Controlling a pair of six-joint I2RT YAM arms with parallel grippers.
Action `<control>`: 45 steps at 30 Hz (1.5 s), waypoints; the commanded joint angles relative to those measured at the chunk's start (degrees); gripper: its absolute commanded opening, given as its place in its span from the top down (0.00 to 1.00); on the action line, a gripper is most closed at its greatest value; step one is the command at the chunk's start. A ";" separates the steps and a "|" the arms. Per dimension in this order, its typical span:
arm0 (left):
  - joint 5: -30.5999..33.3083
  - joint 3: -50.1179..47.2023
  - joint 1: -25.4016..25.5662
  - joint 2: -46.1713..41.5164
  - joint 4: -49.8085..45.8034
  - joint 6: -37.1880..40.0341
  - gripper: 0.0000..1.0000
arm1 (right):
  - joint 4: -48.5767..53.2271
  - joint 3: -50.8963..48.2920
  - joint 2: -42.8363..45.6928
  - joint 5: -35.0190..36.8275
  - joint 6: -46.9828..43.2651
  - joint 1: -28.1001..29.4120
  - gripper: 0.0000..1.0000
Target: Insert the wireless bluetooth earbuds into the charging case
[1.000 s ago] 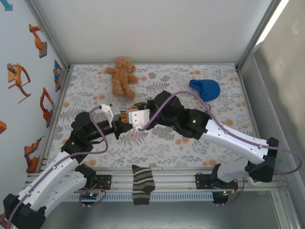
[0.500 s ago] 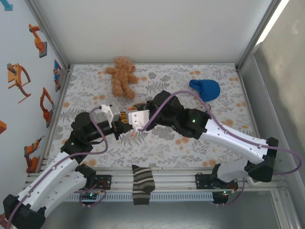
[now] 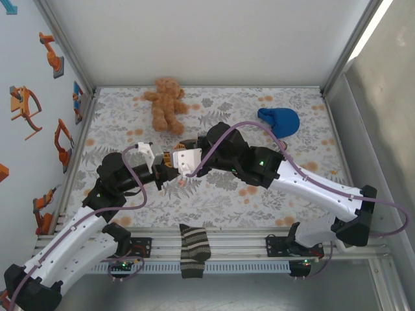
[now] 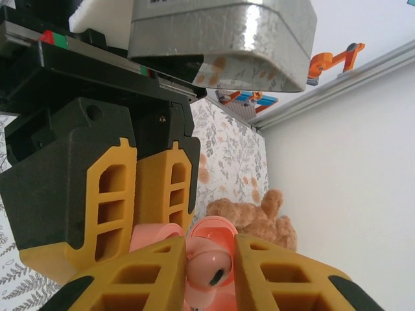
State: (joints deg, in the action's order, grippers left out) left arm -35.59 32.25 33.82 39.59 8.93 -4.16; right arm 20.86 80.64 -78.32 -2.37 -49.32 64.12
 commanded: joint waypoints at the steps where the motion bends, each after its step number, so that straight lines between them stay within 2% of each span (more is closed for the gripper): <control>1: -0.21 1.37 0.32 -0.95 2.14 1.24 0.81 | 1.64 1.46 -0.01 -2.02 1.13 0.48 0.74; 7: 0.09 1.24 0.36 -0.78 2.50 1.27 0.81 | 1.55 1.27 0.61 -2.02 1.41 0.46 0.73; 19: 1.94 0.07 0.35 -0.18 5.21 1.33 0.81 | -1.83 0.90 5.60 -2.85 5.83 0.39 0.63; 22: 2.06 0.01 0.33 -0.26 5.33 1.44 0.81 | -4.54 -0.32 7.66 -0.45 8.62 0.30 0.58; 36: 3.90 -0.29 0.36 -3.09 2.85 2.22 0.81 | -9.55 -5.16 13.23 11.92 18.92 -1.00 0.51; 45: 5.35 0.25 0.37 -7.14 -2.75 3.72 0.81 | -11.00 -9.95 16.12 18.33 27.89 -4.63 0.33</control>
State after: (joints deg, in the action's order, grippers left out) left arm -30.85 32.23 34.04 33.89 8.14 -2.09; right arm 12.47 71.96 -64.05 12.16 -26.55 60.38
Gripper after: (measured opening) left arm 0.217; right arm 0.653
